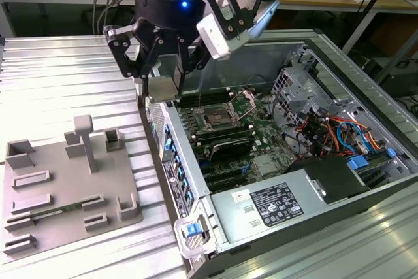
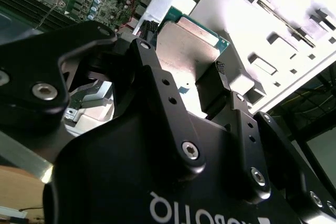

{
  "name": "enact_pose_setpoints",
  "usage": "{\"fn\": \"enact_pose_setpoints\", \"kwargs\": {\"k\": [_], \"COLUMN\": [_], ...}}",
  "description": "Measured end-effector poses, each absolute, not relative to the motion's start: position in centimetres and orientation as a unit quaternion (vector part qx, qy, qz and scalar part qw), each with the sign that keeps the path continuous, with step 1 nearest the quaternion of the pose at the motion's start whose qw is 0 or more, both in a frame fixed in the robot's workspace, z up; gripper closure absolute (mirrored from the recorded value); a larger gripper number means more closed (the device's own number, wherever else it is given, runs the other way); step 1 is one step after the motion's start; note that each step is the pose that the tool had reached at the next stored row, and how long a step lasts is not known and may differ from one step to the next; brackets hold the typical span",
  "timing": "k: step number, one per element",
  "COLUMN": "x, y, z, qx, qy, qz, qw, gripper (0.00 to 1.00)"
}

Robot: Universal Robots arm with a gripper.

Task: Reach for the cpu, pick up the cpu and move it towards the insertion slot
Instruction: 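Pick up the cpu and move it towards the insertion slot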

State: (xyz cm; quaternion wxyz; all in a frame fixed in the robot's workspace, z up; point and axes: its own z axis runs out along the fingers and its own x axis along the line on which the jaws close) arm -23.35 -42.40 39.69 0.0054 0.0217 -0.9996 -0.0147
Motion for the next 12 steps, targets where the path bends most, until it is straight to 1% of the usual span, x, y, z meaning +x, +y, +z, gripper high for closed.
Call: {"fn": "enact_pose_setpoints", "kwargs": {"k": [12], "x": [-22.27], "y": [-42.4], "z": [39.69], "qx": [0.022], "qy": [-1.0], "qz": [-0.015], "qw": [0.005], "gripper": [0.45]}}
